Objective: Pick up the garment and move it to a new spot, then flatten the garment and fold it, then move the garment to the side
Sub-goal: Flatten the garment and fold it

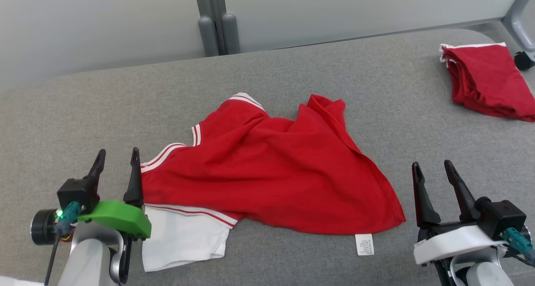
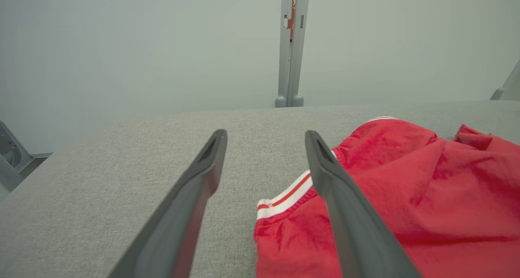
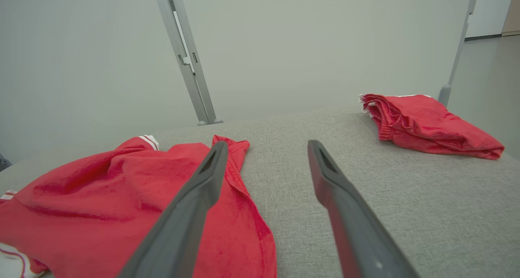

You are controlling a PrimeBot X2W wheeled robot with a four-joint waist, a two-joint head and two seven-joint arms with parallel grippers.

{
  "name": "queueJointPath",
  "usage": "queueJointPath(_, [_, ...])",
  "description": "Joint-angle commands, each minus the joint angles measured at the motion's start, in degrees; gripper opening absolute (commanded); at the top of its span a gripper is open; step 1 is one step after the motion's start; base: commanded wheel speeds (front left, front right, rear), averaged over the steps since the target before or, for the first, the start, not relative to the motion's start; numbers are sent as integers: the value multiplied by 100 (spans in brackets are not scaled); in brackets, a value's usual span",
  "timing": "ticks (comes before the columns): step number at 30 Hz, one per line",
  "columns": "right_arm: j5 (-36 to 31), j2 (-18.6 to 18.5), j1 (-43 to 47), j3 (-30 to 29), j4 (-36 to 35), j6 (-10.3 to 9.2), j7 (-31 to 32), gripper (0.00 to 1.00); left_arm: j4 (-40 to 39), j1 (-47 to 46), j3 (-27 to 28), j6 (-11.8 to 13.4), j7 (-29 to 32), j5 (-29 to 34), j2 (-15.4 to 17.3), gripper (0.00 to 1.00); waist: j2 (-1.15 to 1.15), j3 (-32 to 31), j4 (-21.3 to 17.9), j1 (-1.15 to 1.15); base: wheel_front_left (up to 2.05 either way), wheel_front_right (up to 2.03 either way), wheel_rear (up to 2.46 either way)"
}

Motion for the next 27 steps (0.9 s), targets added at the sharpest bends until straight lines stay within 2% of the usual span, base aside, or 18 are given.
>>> queueJointPath(1, [-24,-12,85,-2,0,-7,-17,100,-232,231,129,21,2,78,-46,100,0,-144,95,0,0,0,0])
queueJointPath(6, [-12,-24,188,25,1,-7,-17,100,-1118,941,567,-24,1,301,-192,100,0,-347,223,0,0,0,0])
queueJointPath(14, [17,-59,306,39,-8,-7,-16,100,-2147,1814,934,-76,1,613,-427,100,0,-524,422,0,0,0,0])
queueJointPath(20, [68,-130,379,159,46,-7,-17,100,-2475,2209,1001,-129,1,683,-544,100,0,-631,549,0,0,0,0])
queueJointPath(27, [108,-210,455,297,103,-7,-17,100,-2512,2388,957,-197,1,659,-594,100,0,-691,604,0,0,0,0])
